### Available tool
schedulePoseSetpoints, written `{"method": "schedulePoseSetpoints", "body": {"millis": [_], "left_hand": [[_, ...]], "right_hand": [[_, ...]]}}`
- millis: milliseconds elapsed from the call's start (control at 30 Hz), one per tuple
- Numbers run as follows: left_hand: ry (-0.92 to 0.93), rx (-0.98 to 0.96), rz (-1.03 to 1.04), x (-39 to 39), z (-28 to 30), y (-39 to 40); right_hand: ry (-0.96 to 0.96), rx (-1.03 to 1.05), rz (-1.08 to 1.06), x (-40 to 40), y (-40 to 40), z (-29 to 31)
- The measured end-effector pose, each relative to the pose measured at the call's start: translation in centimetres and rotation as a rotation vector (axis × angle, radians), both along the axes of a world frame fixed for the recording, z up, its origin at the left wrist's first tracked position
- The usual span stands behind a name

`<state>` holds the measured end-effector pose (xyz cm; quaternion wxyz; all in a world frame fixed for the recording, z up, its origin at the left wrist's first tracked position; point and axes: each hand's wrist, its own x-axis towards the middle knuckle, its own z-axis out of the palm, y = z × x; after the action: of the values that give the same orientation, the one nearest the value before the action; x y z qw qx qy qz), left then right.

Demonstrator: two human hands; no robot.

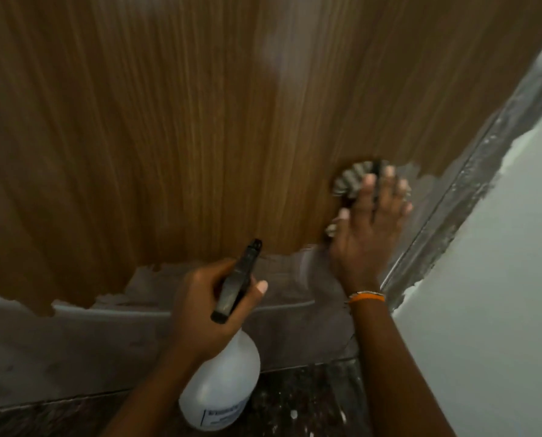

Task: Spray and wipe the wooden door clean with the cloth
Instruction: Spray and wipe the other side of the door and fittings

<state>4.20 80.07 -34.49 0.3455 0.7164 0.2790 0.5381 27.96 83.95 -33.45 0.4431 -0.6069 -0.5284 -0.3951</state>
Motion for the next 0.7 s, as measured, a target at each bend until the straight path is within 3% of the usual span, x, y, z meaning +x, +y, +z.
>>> {"method": "schedulePoseSetpoints", "body": {"millis": [133,233,300,433,500,567,700], "left_hand": [[-0.031,0.001,-0.072,2.6,0.8,-0.5],[-0.034,0.016,-0.090,4.2,1.4,-0.8],[-0.051,-0.001,-0.073,4.7,1.8,-0.7],[-0.092,0.007,-0.046,5.8,2.5,-0.6],[-0.110,-0.010,-0.021,6.1,2.6,-0.2],[-0.107,-0.019,-0.019,6.4,2.7,-0.2],[-0.060,0.003,-0.060,7.2,3.5,-0.2]], "right_hand": [[0.470,0.075,-0.001,6.5,-1.4,1.1],[0.579,0.105,0.079,6.4,-1.7,2.4],[0.528,0.091,0.064,3.5,-1.3,3.4],[-0.152,-0.082,0.176,-2.3,-0.6,5.6],[-0.334,-0.129,0.249,-2.4,-0.5,6.6],[-0.310,-0.086,0.226,-0.4,-0.6,7.7],[0.096,0.093,0.176,5.6,-1.0,12.2]]}}
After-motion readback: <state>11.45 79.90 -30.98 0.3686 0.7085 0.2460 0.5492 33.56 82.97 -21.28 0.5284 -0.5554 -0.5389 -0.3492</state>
